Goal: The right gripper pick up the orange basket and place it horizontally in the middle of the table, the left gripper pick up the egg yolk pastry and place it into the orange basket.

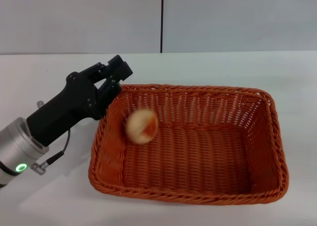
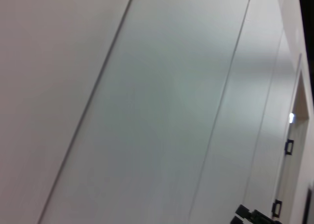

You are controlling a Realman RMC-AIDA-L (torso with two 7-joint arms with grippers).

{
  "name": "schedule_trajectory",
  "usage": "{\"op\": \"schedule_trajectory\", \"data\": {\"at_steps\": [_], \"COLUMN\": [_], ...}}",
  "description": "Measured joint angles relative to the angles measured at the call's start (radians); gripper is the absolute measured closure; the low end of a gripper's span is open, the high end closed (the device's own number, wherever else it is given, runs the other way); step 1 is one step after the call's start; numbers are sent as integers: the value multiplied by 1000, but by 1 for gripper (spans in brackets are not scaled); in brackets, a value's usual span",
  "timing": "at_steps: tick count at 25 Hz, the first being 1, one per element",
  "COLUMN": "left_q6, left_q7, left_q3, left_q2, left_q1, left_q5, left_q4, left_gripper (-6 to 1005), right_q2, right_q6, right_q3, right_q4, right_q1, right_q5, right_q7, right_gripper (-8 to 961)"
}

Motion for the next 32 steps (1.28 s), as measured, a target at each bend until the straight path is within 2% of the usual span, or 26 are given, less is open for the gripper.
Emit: {"op": "schedule_trajectory", "data": {"at_steps": [4,6,11,12,15,16,17,18,19,21,24,26,32], "left_q6": [2,3,6,16,24,60,60,69,78,78,69,60,57], "left_q7": [10,10,13,30,45,112,112,144,232,255,407,472,578], "left_q3": [-23,-27,-100,-168,-208,-339,-339,-389,-492,-516,-650,-699,-748], "left_q2": [1,1,3,3,3,2,2,1,1,0,-2,-4,-6], "left_q1": [14,15,32,50,61,103,103,118,154,163,217,236,247], "left_q5": [0,-1,-1,-1,-1,-1,-1,-1,-1,-1,-1,-1,-1], "left_q4": [-1,-1,1,1,-1,-7,-7,-19,-54,-65,-129,-155,-168], "left_gripper": [844,768,580,543,433,396,292,189,186,181,172,172,172], "right_q2": [0,0,2,2,2,2,2,2,2,0,1,2,0], "right_q6": [1,1,-8,-10,-13,-13,-13,-14,-19,-30,-38,-38,-36], "right_q3": [0,0,8,9,9,10,10,10,12,19,54,78,117], "right_q4": [0,0,7,7,7,6,6,4,2,0,-1,-1,-3], "right_q1": [1,1,-7,-9,-15,-20,-20,-23,-30,-37,-49,-54,-65], "right_q5": [0,1,6,6,7,9,9,9,10,10,11,11,11], "right_q7": [1,1,2,2,6,15,15,21,28,29,24,20,16], "right_gripper": [458,458,458,458,458,458,458,458,458,458,458,458,458]}}
